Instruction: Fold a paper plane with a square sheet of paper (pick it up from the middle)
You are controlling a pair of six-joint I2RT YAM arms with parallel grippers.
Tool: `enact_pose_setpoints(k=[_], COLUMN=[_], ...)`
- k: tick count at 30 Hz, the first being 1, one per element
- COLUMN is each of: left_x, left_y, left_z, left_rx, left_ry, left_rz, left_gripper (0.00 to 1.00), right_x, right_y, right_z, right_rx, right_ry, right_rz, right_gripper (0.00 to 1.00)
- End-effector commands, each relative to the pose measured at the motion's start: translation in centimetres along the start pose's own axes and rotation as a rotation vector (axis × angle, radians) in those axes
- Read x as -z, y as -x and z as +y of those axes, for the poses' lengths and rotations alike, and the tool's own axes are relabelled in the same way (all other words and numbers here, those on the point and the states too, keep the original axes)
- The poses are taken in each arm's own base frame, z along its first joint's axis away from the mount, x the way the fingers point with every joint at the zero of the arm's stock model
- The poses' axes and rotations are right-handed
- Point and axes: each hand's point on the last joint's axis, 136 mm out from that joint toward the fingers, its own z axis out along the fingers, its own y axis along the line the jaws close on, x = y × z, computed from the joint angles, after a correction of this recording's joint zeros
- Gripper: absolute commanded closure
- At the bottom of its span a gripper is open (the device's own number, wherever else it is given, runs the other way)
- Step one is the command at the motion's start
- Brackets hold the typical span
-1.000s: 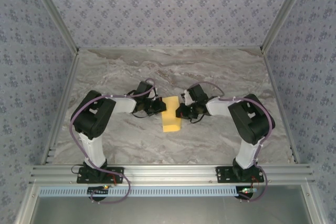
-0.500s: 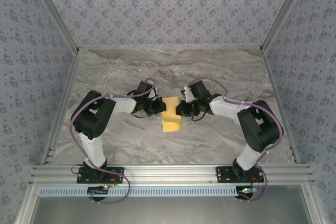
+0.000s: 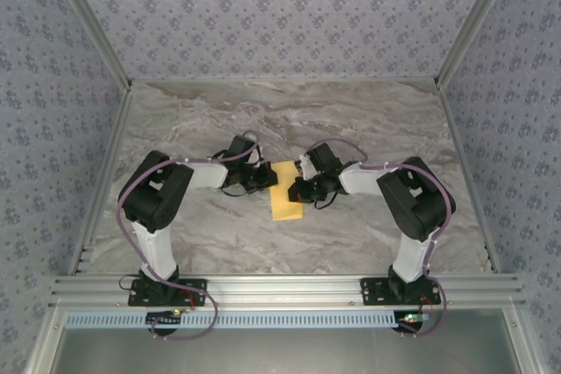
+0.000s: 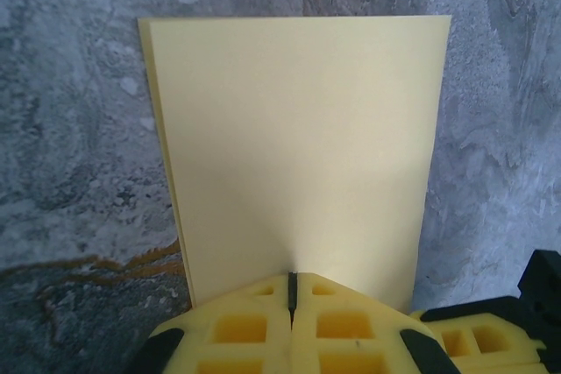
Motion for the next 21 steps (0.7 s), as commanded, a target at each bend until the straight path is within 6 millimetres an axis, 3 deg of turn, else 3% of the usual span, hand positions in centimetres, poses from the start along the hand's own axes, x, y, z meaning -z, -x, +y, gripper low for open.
enact_pose_setpoints(k=[1, 5, 9, 15, 21], left_x=[0.4, 0.4, 0.4, 0.3, 0.3], left_y=[-10.0, -10.0, -9.9, -9.7, -9.7], left_z=[16.0, 16.0, 15.9, 15.5, 15.2], left_rx=[0.217, 0.215, 0.213, 0.204, 0.198], left_ry=[0.589, 0.59, 0.587, 0.574, 0.564], left_rz=[0.239, 0.238, 0.238, 0.238, 0.237], left_gripper=[1.0, 1.0, 1.0, 1.0, 1.0], right_x=[0.5, 1.5, 2.7, 5.2, 4.0], right_y=[-7.0, -10.0, -10.0, -4.4, 1.4], right_z=[-3.3, -3.7, -3.5, 0.9, 3.0], right_rx=[-0.071, -0.075, -0.068, 0.085, 0.133], right_ry=[-0.078, -0.067, -0.067, 0.004, 0.029], right_rz=[0.188, 0.233, 0.205, 0.034, -0.056], right_gripper=[1.0, 1.0, 1.0, 1.0, 1.0])
